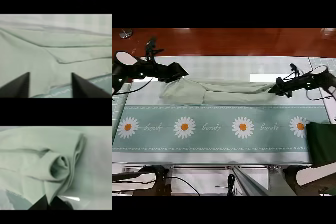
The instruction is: Fold the shirts.
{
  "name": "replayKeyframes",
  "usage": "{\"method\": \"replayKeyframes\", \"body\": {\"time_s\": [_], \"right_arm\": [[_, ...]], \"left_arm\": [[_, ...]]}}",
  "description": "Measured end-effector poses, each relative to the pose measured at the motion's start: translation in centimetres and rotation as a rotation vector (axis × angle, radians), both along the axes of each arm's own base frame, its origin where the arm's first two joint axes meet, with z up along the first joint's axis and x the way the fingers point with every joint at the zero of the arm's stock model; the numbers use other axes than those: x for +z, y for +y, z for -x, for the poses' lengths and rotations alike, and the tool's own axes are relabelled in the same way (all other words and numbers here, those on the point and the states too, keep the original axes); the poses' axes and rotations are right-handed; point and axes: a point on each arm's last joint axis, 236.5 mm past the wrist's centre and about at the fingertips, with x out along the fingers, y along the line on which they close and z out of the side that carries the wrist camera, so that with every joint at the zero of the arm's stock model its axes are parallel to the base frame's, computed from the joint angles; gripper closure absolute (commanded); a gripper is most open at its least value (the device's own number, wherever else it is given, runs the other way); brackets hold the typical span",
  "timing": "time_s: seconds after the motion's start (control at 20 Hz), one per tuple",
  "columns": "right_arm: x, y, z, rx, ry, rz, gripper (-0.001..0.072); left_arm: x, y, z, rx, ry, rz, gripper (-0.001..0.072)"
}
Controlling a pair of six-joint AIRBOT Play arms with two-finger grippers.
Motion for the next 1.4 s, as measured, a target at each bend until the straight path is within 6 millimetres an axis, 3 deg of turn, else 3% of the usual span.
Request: {"method": "replayKeyframes", "body": {"time_s": [0.15, 0.25, 0.5, 0.7, 0.85, 1.0, 1.1, 1.2, 1.3, 1.4], "right_arm": [[5.0, -1.6, 1.9, 0.050, -0.086, 0.101, 0.0691], [8.6, -2.0, 4.3, 0.072, -0.151, 0.169, 0.0691], [15.6, 0.2, 12.0, 0.082, -0.329, 0.258, 0.0691], [18.7, 2.4, 15.9, 0.065, -0.427, 0.269, 0.0691], [19.7, 4.1, 17.3, 0.079, -0.461, 0.251, 0.0691], [20.4, 5.2, 17.6, 0.084, -0.493, 0.238, 0.0691], [20.8, 5.6, 17.5, 0.070, -0.507, 0.228, 0.0691], [20.9, 5.8, 17.5, 0.066, -0.510, 0.223, 0.0690], [20.9, 5.9, 17.6, 0.061, -0.504, 0.218, 0.0691], [20.9, 6.0, 17.7, 0.060, -0.499, 0.212, 0.0691]], "left_arm": [[0.2, -3.8, 0.9, -0.072, -0.007, 0.013, 0.0683], [0.1, -6.9, 1.8, -0.133, -0.009, 0.021, 0.0683], [-1.6, -16.9, 4.7, -0.307, 0.027, 0.037, 0.0684], [-4.4, -25.5, 8.5, -0.441, 0.106, 0.049, 0.0683], [-6.3, -31.0, 13.4, -0.560, 0.197, 0.061, 0.0683], [-8.0, -34.7, 19.1, -0.668, 0.284, 0.060, 0.0682], [-8.4, -36.1, 21.9, -0.735, 0.316, 0.067, 0.0683], [-8.0, -36.5, 22.4, -0.760, 0.322, 0.083, 0.0683], [-6.9, -35.8, 20.2, -0.736, 0.311, 0.111, 0.0683], [-5.2, -33.2, 15.6, -0.647, 0.296, 0.143, 0.0684]]}}
